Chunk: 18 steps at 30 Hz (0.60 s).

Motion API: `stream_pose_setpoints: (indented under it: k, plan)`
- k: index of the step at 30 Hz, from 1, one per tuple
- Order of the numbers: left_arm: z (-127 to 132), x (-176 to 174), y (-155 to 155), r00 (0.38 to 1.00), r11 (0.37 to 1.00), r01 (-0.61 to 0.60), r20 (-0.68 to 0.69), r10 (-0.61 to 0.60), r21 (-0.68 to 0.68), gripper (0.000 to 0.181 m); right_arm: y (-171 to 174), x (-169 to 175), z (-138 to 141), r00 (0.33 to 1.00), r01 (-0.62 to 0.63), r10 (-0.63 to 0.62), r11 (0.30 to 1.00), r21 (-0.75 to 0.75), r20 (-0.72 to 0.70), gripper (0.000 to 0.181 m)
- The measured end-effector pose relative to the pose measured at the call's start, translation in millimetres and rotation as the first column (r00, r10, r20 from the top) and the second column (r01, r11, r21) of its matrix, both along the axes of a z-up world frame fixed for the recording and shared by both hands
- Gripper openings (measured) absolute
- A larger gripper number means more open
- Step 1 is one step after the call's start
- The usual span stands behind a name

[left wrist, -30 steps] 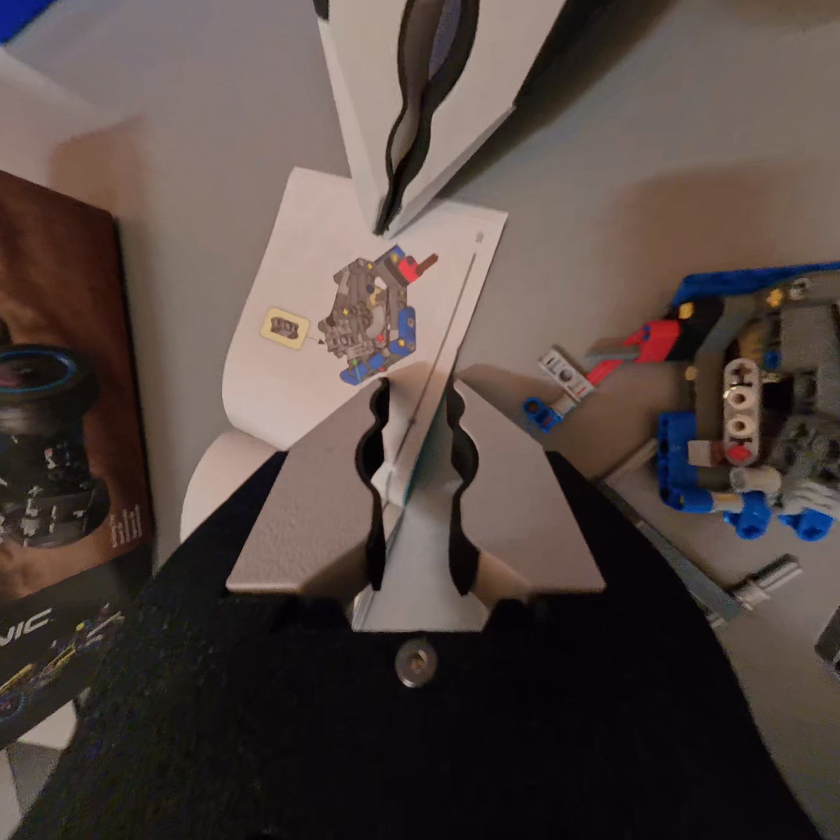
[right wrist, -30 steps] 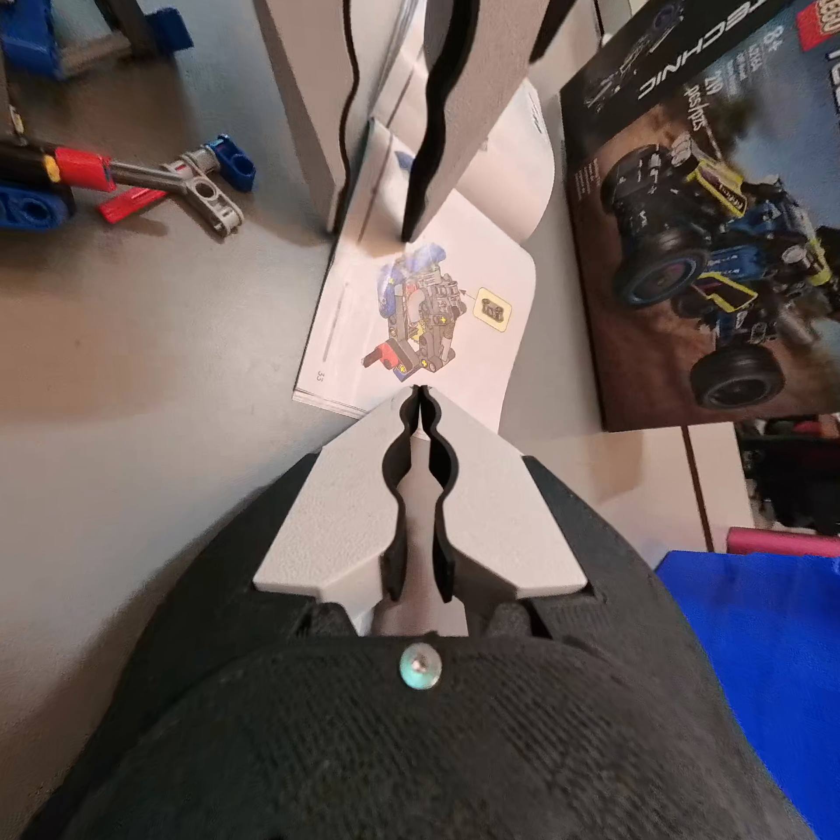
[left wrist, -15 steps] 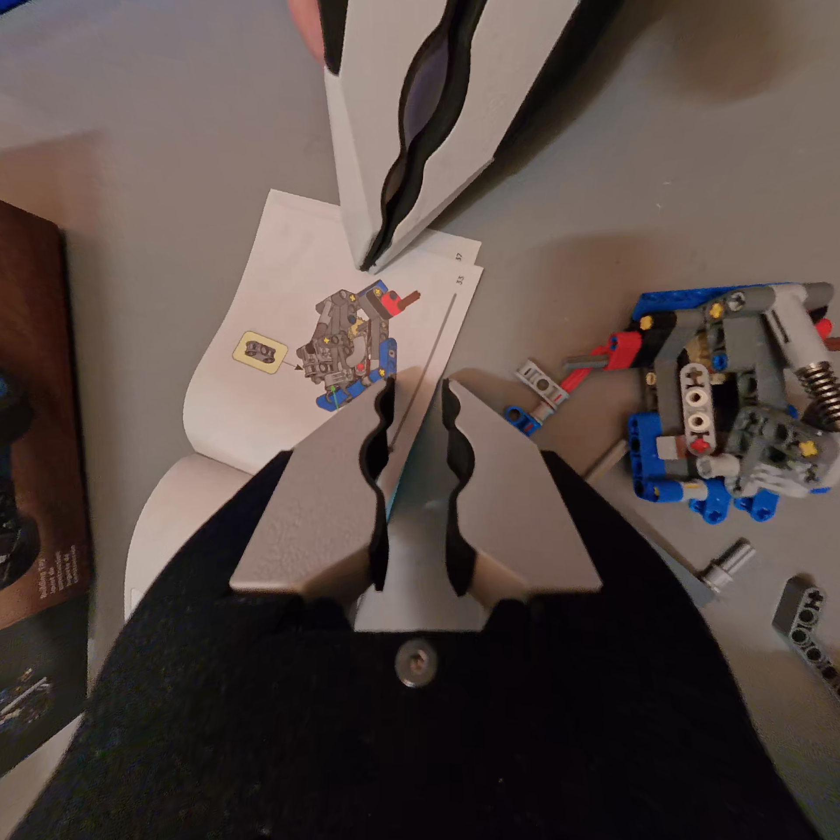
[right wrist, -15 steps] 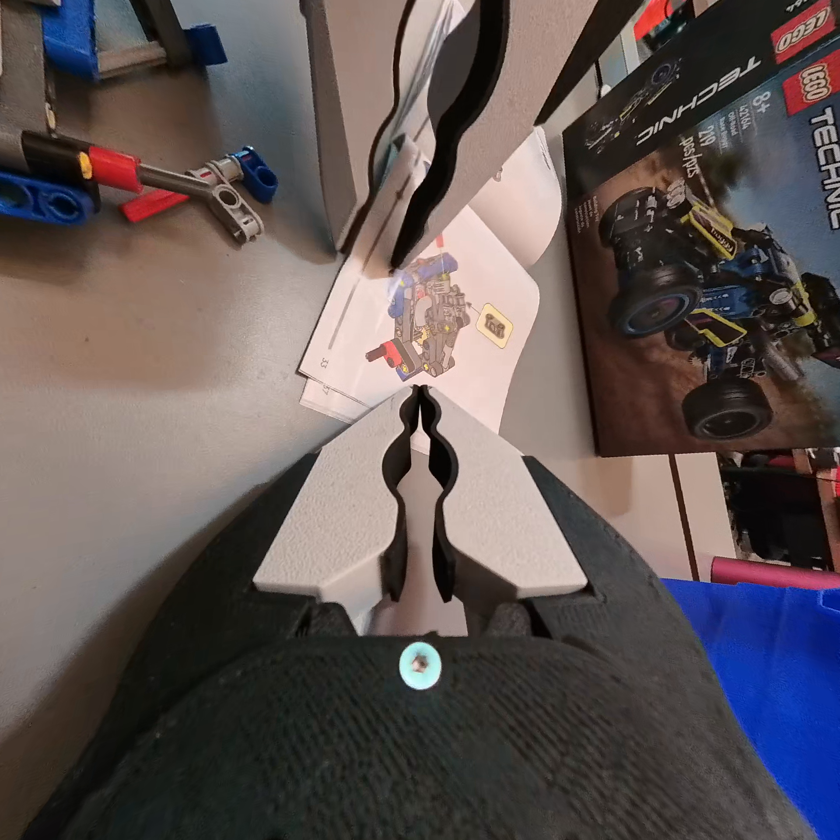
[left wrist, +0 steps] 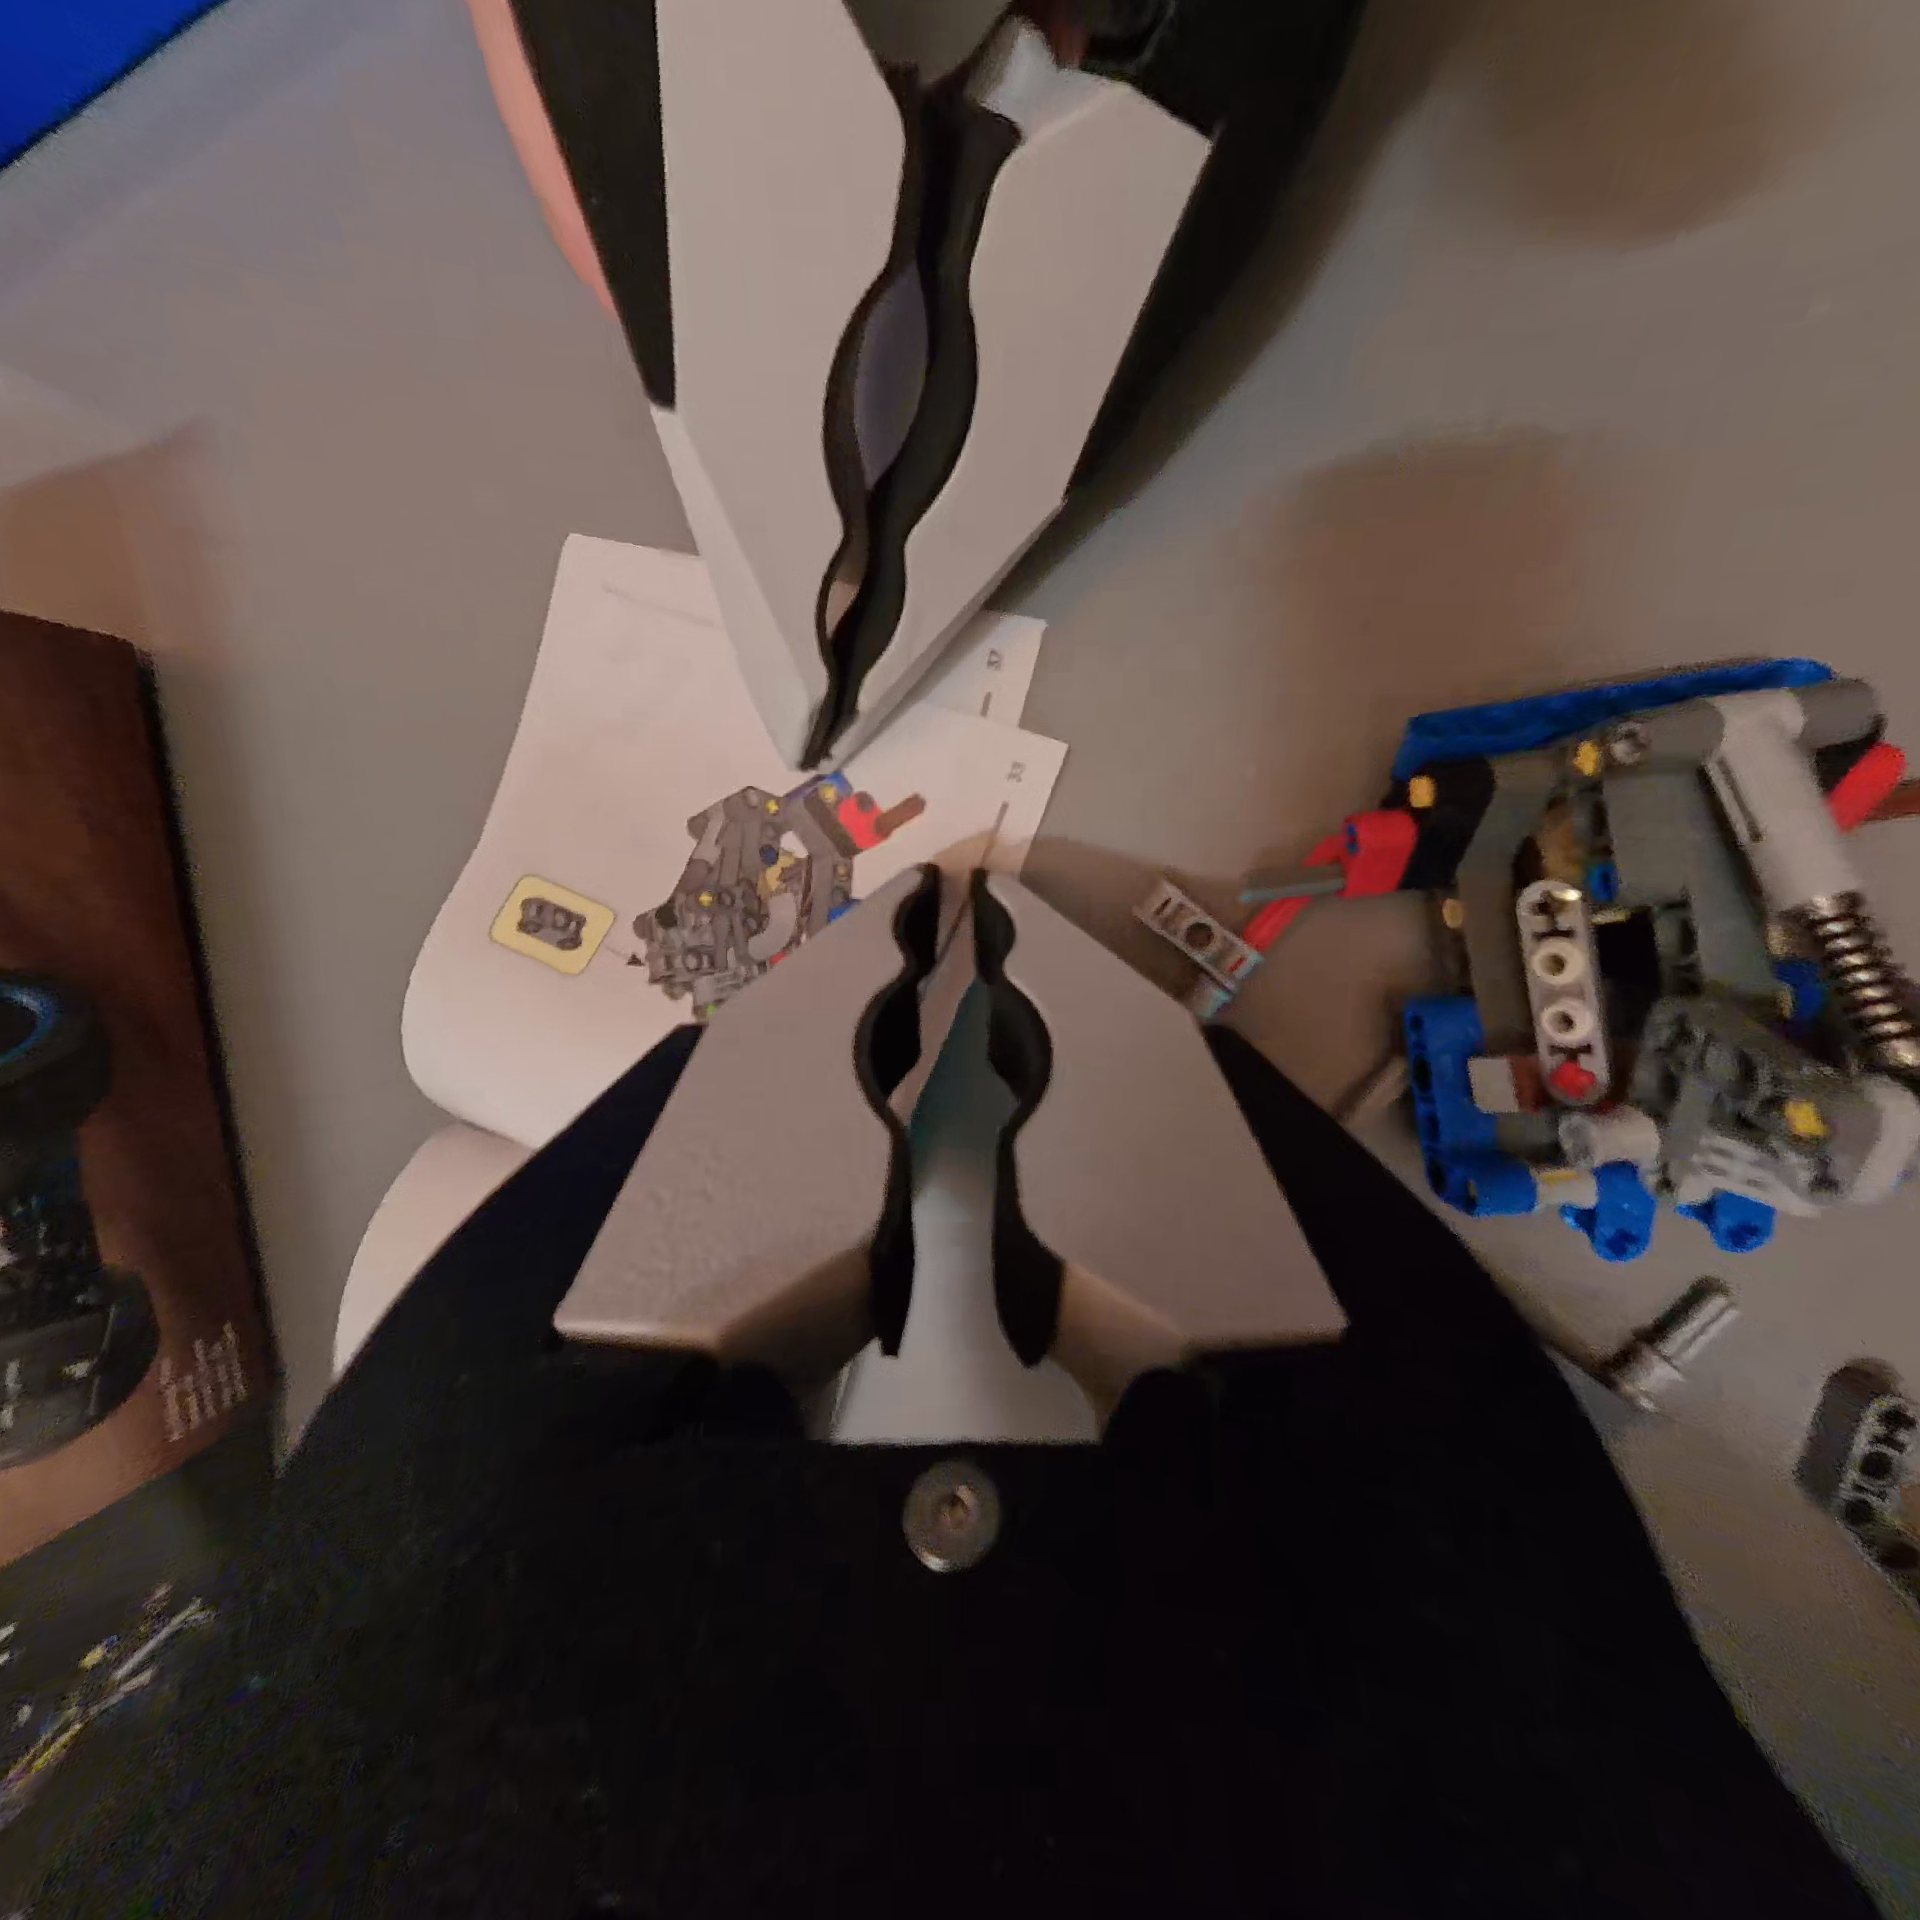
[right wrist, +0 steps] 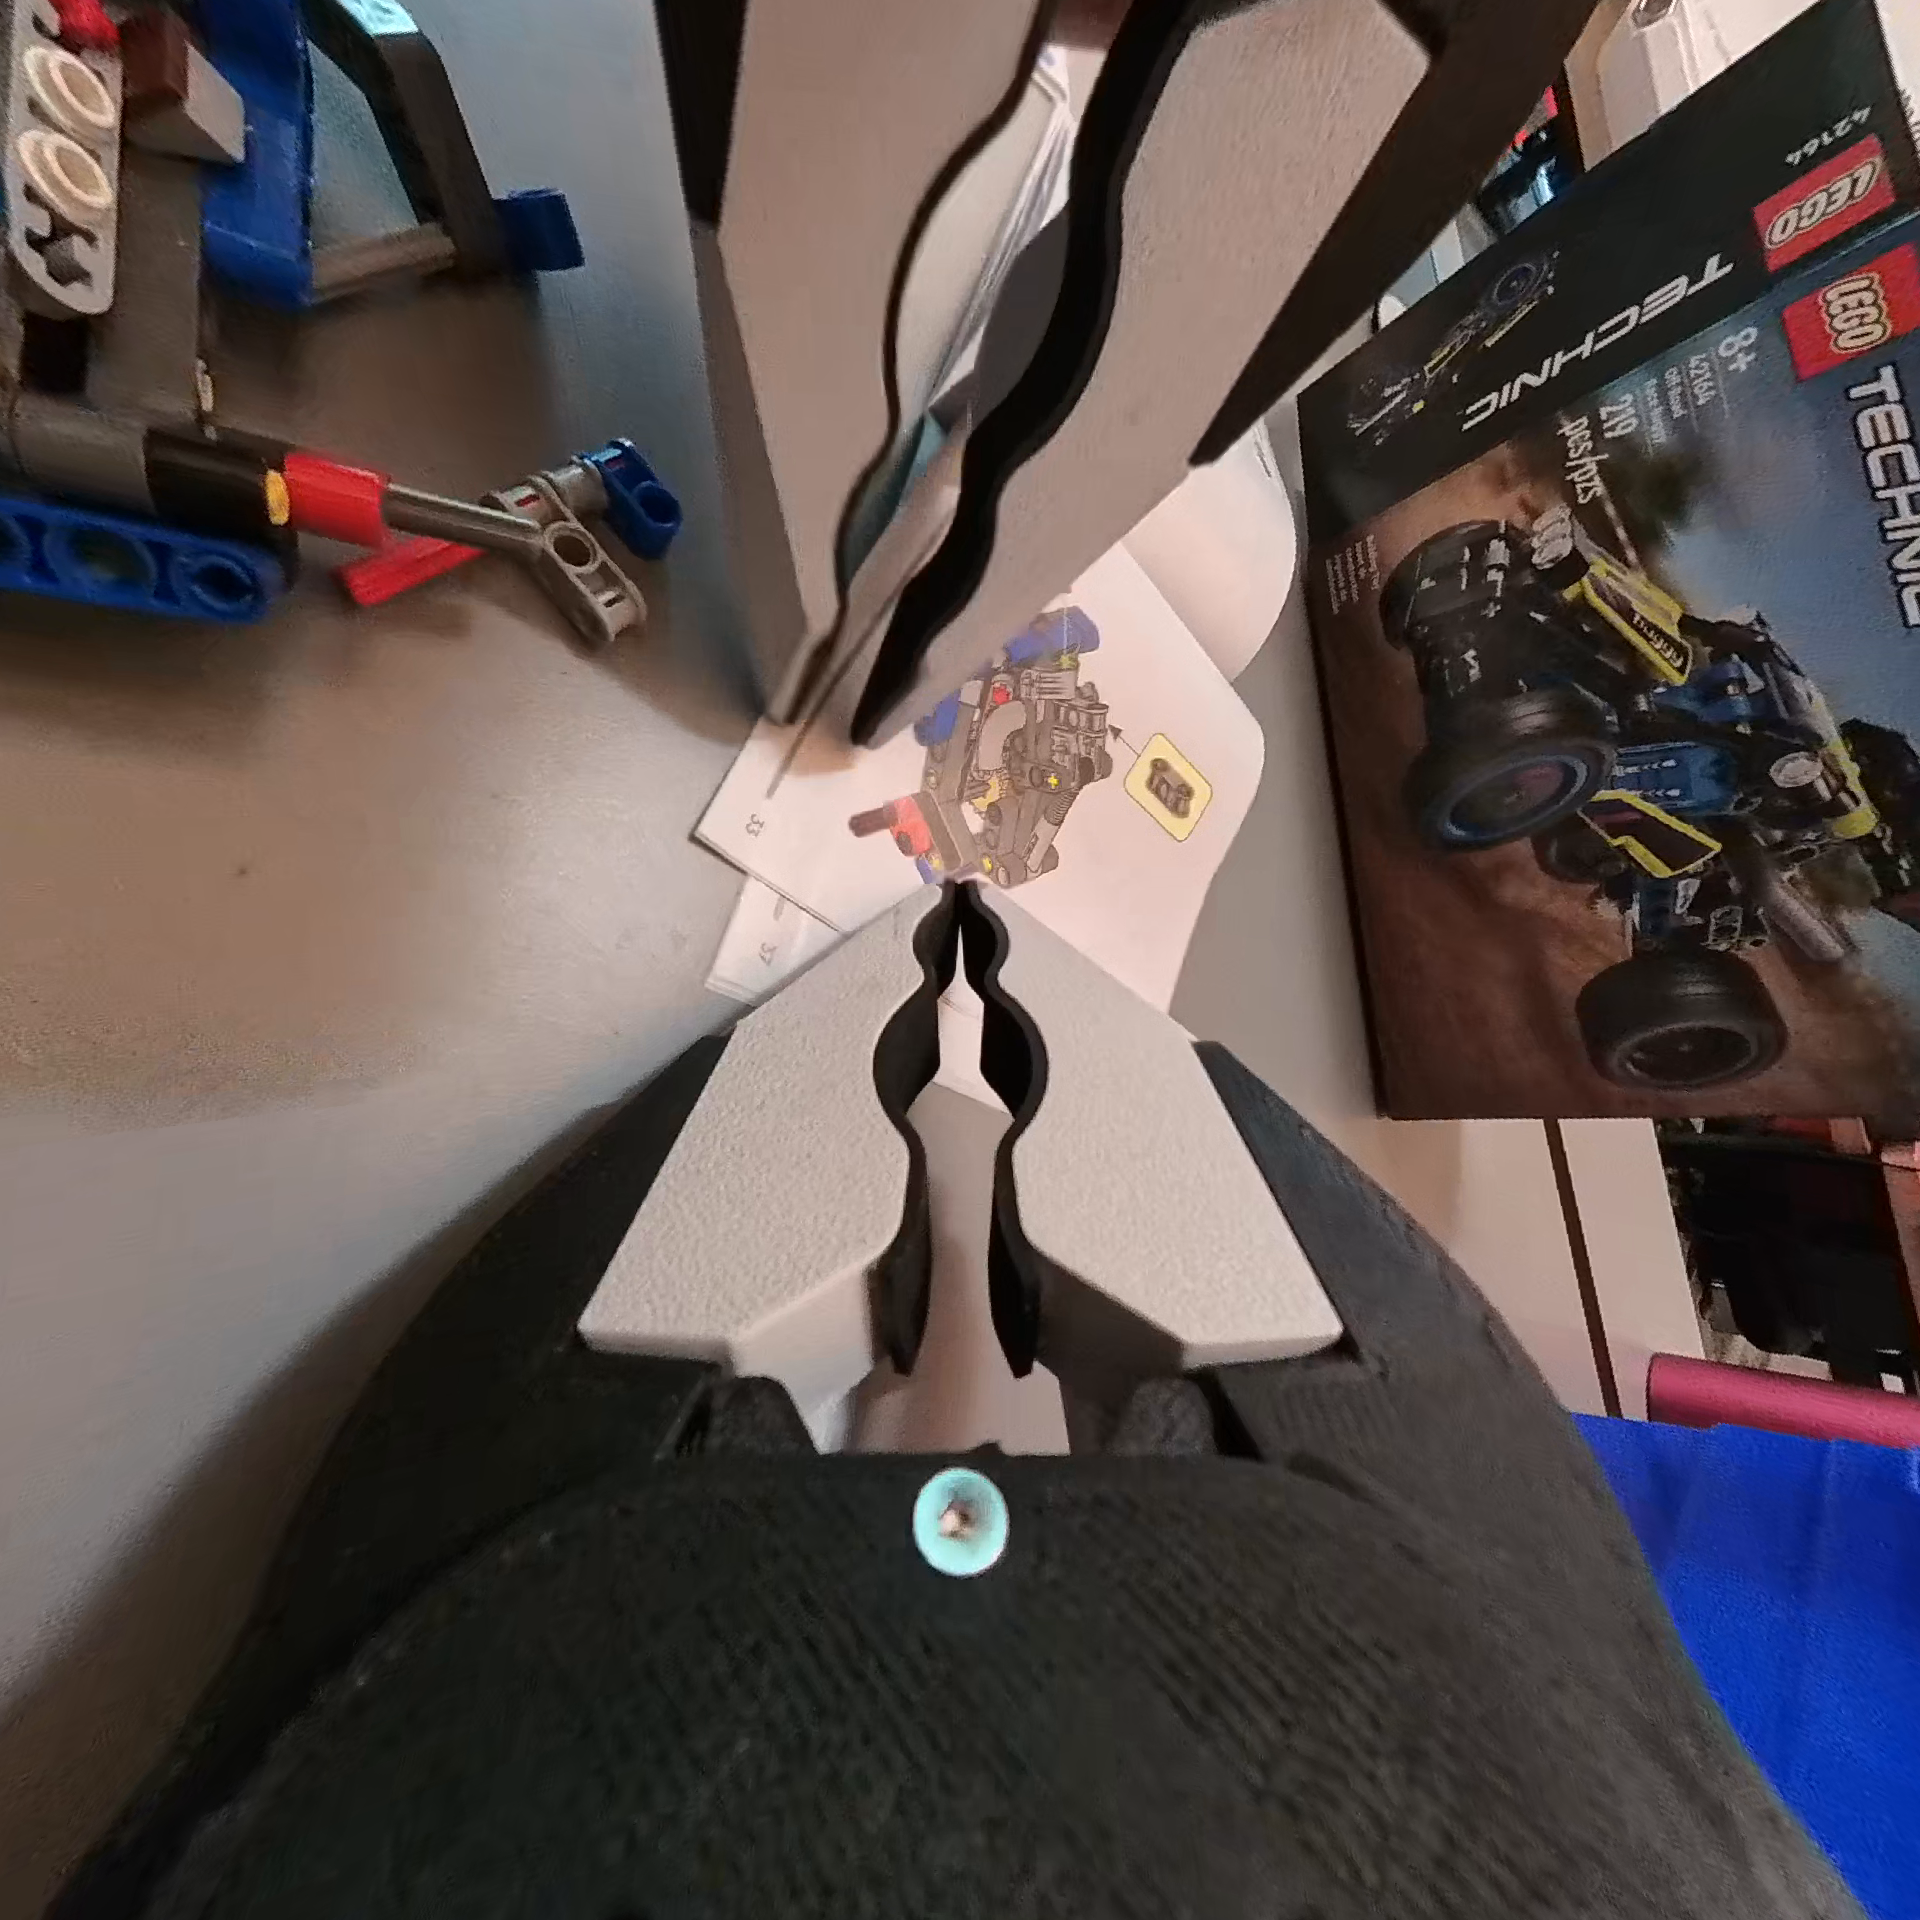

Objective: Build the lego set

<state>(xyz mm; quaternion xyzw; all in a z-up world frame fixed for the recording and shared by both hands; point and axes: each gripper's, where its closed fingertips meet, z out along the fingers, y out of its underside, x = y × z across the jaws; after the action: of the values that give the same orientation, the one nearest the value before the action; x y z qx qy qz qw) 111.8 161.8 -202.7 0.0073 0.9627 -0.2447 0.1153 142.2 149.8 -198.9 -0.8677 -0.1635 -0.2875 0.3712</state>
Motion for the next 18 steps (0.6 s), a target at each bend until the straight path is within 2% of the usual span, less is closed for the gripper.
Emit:
stream_pose_setpoints:
  k: [6, 8, 10, 13, 15, 18]
  plan:
    - [0.5, 3.5, 5.2, 0.999, 0.998, 0.009, 0.053, -0.013, 0.062, 0.000, 3.0, -1.9, 0.0, 1.000, -0.003, 0.003, 1.000, 0.004, -0.015, 0.000]
    - [7.6, 2.2, 10.0, 0.998, 0.999, 0.016, 0.053, -0.018, 0.052, 0.021, 3.0, -1.5, 0.5, 1.000, 0.002, -0.001, 1.000, 0.012, -0.029, 0.000]
    - [10.5, 2.5, 17.2, 0.997, 0.997, 0.026, 0.070, -0.030, 0.069, 0.022, 3.1, -1.5, -0.1, 1.000, 0.001, -0.001, 1.000, 0.004, -0.023, 0.000]
    - [4.5, 4.7, 29.0, 0.993, 0.985, 0.027, 0.105, -0.045, 0.168, 0.015, 3.8, -1.4, -0.1, 1.000, 0.001, -0.001, 1.000, 0.000, -0.011, 0.000]
    - [3.2, 6.1, 27.4, 0.990, 0.982, 0.031, 0.129, -0.056, 0.185, 0.000, 3.8, -1.3, 0.0, 1.000, 0.002, -0.002, 1.000, 0.002, -0.018, 0.000]
    - [4.9, 9.6, 25.0, 0.988, 0.984, 0.008, 0.150, -0.036, 0.180, 0.000, 4.0, -1.2, 0.1, 1.000, 0.003, -0.003, 1.000, 0.002, -0.011, 0.000]
